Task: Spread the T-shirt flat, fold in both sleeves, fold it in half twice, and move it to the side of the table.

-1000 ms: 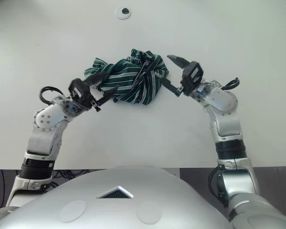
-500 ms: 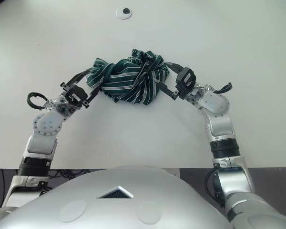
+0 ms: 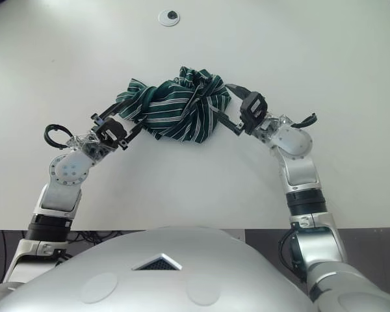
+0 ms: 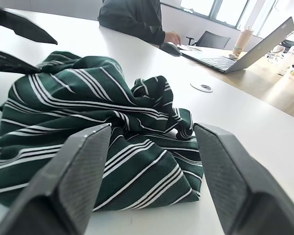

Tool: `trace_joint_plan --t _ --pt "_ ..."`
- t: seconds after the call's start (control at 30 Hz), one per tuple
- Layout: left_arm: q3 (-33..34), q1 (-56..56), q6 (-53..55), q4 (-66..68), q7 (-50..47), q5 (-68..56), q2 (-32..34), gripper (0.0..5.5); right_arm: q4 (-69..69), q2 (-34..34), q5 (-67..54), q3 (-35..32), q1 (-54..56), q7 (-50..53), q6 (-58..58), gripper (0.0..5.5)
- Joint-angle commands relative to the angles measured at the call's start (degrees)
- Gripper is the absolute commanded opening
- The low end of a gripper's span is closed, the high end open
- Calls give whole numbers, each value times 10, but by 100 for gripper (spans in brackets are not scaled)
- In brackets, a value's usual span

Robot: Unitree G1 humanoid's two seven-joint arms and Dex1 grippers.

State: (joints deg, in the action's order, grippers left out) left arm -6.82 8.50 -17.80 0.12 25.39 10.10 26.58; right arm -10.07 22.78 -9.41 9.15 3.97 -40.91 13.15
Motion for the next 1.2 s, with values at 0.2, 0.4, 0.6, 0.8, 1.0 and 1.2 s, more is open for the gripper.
trace_joint_plan --t 0.2,0.4,0.6,0.8,1.0,1.2 --pt "10 -12 14 27 -23 25 14 248 0 -12 5 -2 7 3 1 306" --pt "12 -13 8 45 -40 41 22 230 -2 -15 7 0 12 4 0 306" --pt "13 -16 -9 49 -47 39 27 148 -15 -23 11 2 18 1 -2 306" --pt "23 -15 -18 42 -57 36 28 50 -18 -30 13 3 19 2 1 306" --pt "25 -14 -19 38 -60 38 29 2 -20 -32 14 3 21 3 1 306" --pt "69 -33 -68 -5 -94 -1 18 2 -26 -31 16 4 22 1 5 306"
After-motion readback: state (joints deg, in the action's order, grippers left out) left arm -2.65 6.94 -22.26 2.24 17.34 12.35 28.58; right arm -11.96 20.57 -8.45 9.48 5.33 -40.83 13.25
